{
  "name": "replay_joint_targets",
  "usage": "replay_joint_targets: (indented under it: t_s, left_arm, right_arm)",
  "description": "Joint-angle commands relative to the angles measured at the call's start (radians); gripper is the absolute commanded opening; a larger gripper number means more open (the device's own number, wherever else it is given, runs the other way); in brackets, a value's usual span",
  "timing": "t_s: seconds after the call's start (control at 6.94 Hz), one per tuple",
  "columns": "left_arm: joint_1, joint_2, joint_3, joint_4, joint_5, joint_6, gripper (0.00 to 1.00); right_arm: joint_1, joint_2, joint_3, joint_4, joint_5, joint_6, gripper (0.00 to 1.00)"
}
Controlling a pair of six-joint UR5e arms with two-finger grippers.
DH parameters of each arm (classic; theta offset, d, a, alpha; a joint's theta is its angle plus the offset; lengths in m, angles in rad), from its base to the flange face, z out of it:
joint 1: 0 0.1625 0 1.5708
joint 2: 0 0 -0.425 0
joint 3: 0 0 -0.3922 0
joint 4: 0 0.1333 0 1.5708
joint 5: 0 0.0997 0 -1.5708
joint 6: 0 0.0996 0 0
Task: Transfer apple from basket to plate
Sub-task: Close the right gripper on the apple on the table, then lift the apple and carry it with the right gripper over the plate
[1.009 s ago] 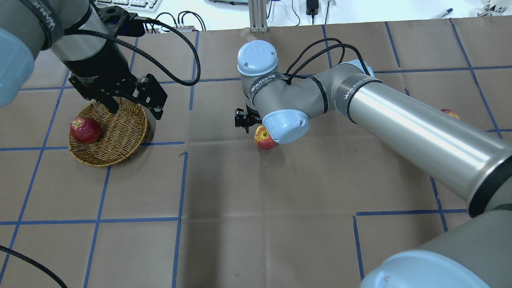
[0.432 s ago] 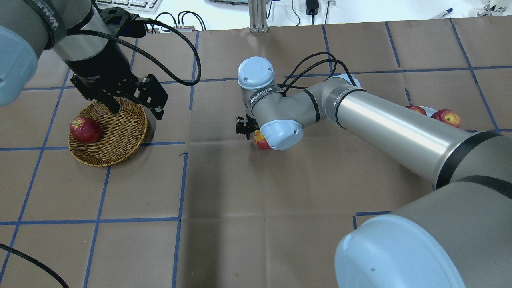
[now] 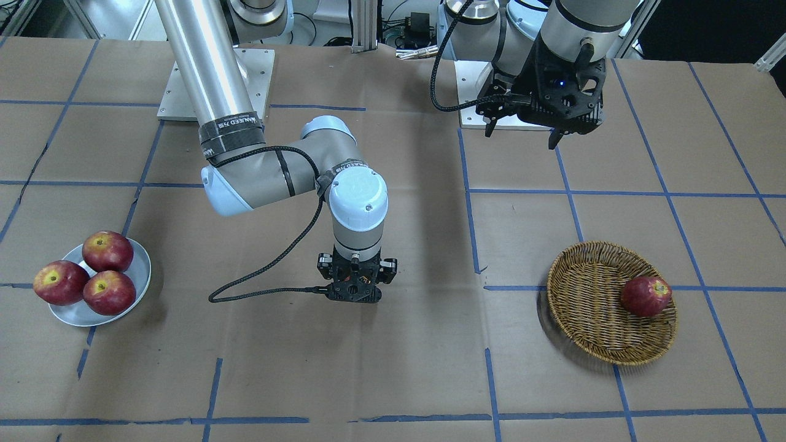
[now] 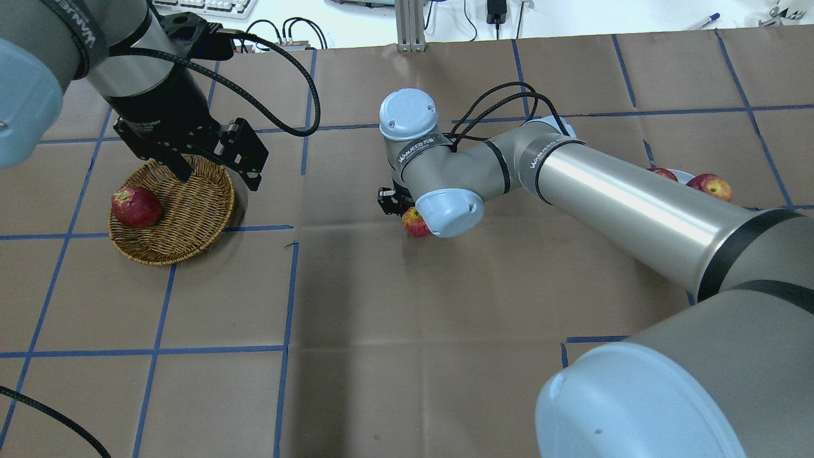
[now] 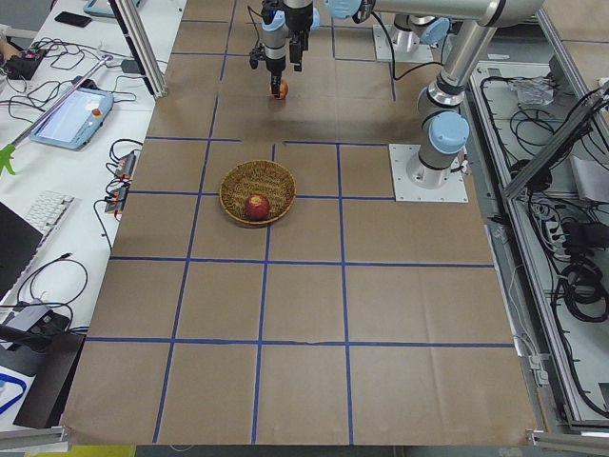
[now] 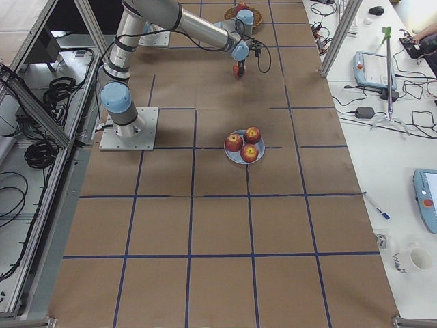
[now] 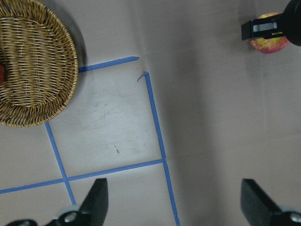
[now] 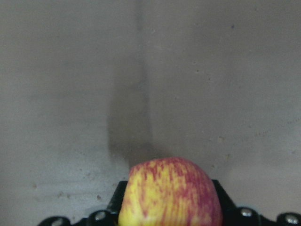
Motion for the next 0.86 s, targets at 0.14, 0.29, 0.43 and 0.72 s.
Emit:
replay_joint_targets:
  t_s: [0.14, 0.29, 0.43, 0.72]
  left_arm:
    - [0.000, 0.000, 0.000, 0.000, 0.000, 0.002, 0.99]
    - [0.000, 0.000, 0.000, 0.000, 0.000, 0.000, 0.99]
    - [0.000, 0.000, 0.000, 0.000, 0.000, 0.000, 0.99]
    - [0.002, -0.003, 0.000, 0.000, -0.002, 0.000, 0.99]
  right_arm:
    - [-0.039, -0.152, -0.020, 0.117, -0.004, -0.014, 0.49]
    - [-0.108, -0.231, -0.015, 0.209, -0.003, -0.059, 0.49]
    - [-0.195, -0.294, 0.000, 0.292, -0.004, -0.180, 0.49]
    - [-0.388, -0.399, 0.098, 0.304, -0.007, -0.422, 0.49]
